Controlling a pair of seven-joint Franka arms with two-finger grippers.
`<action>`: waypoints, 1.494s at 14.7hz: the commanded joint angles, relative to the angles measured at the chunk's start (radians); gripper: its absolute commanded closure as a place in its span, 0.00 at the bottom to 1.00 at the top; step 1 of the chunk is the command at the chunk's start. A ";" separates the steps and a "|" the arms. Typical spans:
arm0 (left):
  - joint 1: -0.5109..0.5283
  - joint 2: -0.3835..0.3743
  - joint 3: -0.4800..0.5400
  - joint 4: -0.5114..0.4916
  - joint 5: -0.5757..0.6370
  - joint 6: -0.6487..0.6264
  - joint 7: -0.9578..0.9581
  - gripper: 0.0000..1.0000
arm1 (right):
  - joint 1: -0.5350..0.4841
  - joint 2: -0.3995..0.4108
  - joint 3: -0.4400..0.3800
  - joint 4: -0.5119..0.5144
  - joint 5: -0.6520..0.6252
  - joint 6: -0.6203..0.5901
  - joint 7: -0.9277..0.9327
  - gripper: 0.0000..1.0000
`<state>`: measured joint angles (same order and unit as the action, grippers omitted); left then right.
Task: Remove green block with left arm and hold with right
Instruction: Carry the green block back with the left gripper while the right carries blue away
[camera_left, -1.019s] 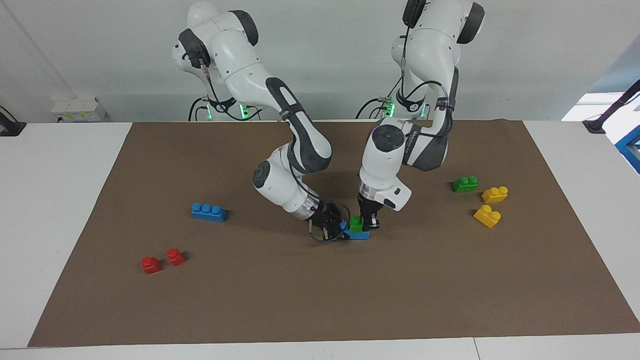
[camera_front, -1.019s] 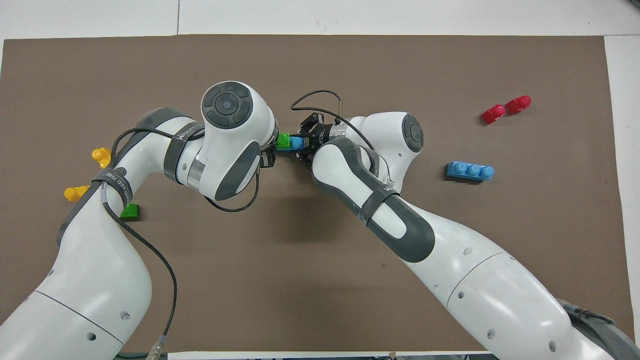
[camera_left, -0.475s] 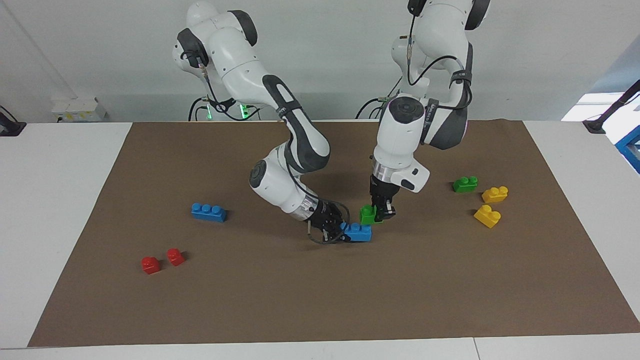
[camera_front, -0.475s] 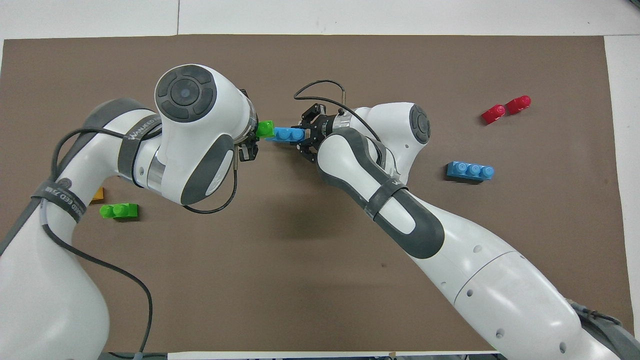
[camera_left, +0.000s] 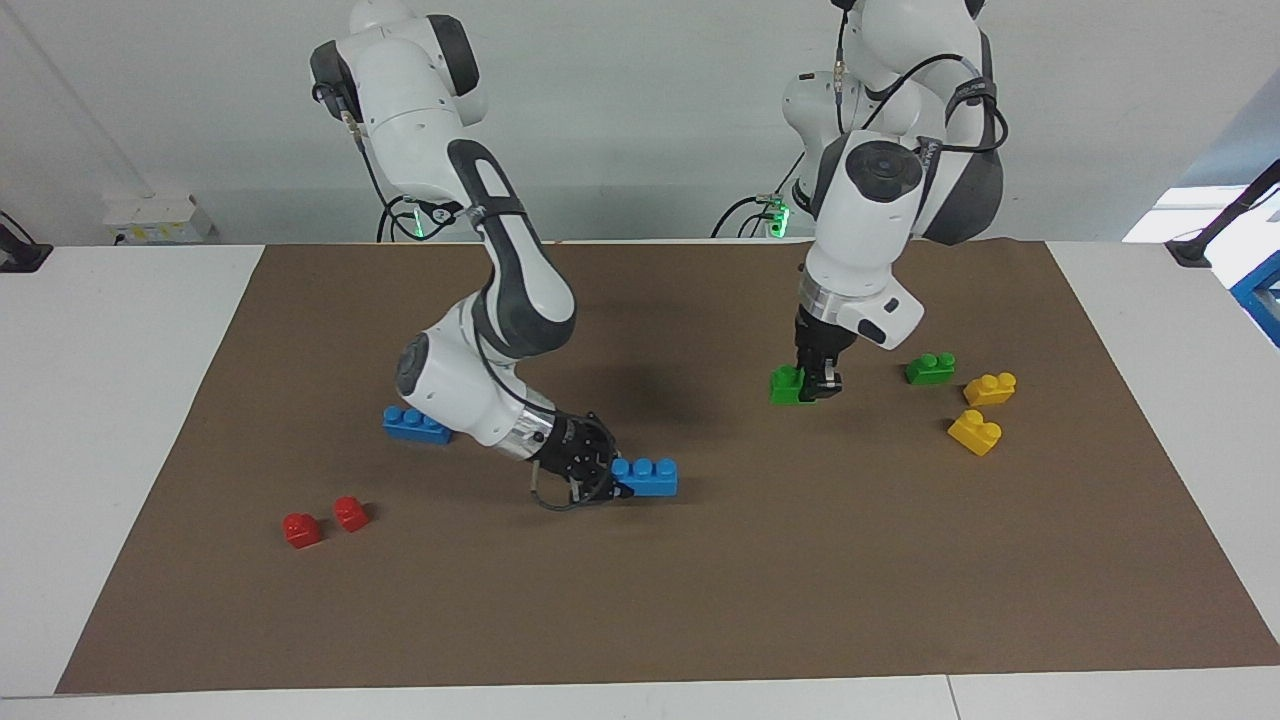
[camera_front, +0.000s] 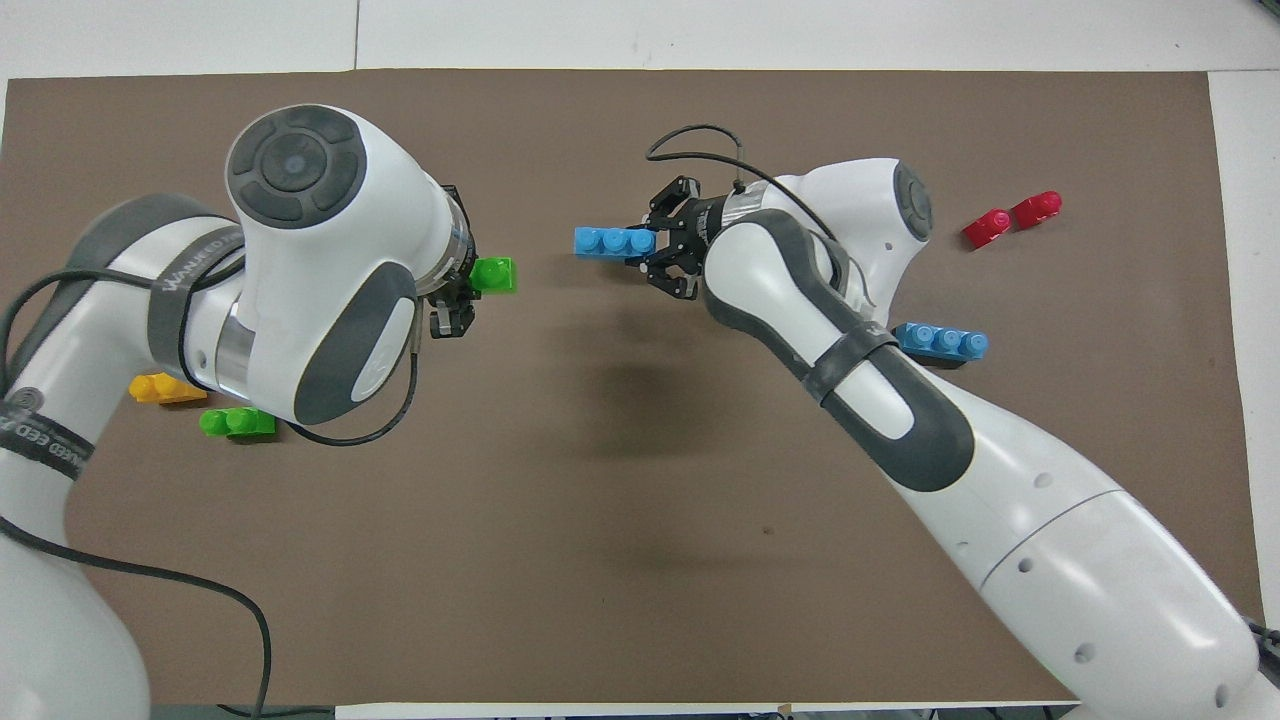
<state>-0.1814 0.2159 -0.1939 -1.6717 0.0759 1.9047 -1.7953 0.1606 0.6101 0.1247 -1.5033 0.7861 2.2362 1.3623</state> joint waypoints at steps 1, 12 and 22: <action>0.101 -0.038 -0.005 -0.069 -0.022 -0.013 0.242 1.00 | -0.129 -0.003 0.019 0.050 -0.065 -0.156 -0.040 1.00; 0.307 -0.053 -0.004 -0.332 -0.031 0.279 0.789 1.00 | -0.400 0.040 0.023 0.052 -0.067 -0.359 -0.376 1.00; 0.298 0.072 -0.001 -0.355 -0.030 0.454 0.838 1.00 | -0.378 0.083 0.019 0.017 -0.074 -0.291 -0.370 1.00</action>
<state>0.1174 0.2705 -0.1971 -2.0230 0.0595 2.3232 -0.9890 -0.2137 0.6933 0.1308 -1.4590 0.7402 1.9086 0.9975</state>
